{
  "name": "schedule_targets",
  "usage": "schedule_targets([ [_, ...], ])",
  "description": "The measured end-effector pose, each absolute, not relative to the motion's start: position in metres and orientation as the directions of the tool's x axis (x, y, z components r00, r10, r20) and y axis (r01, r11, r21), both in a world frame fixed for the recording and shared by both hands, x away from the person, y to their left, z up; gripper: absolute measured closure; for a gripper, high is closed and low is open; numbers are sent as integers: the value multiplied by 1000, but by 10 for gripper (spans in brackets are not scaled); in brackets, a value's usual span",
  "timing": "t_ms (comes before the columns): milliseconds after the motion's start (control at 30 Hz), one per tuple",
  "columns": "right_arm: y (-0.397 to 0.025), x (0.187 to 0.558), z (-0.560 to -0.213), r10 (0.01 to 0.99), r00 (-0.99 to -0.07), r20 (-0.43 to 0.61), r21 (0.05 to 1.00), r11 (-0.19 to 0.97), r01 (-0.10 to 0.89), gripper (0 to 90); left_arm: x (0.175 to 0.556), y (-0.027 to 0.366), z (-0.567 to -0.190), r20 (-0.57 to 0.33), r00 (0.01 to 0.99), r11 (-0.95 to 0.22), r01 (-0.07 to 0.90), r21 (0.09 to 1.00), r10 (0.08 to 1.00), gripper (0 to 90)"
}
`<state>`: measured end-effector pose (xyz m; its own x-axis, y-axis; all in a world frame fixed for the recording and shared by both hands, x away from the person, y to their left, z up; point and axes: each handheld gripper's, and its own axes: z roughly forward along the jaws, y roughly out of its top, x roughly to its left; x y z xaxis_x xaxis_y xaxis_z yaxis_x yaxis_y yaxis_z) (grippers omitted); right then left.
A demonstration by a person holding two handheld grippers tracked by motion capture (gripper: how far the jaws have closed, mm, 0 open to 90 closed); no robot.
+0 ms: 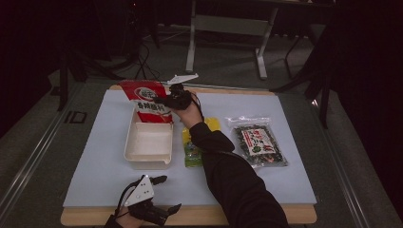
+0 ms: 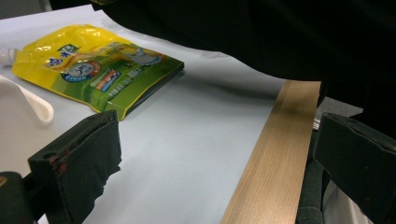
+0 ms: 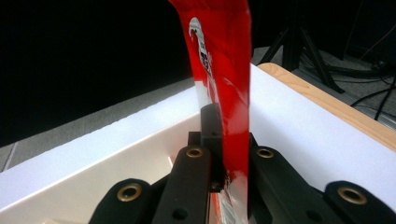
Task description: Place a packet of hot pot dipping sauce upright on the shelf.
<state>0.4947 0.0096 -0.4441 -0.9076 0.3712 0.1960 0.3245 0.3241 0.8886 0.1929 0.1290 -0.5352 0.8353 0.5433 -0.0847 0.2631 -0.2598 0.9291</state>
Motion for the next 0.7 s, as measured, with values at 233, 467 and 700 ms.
schedule_targets([
  [233, 8, 490, -447, 381, -904, 192, 893, 314, 322, 900, 193, 128, -535, -77, 838, -267, 258, 928, 540, 20],
  [467, 4, 491, -465, 398, -892, 215, 879, 318, 354, 899, 192, 127, -535, -72, 842, -277, 256, 926, 535, 20],
  [700, -6, 492, -466, 407, -888, 213, 875, 326, 359, 824, 194, 124, -536, -70, 849, -285, 252, 925, 524, 20],
])
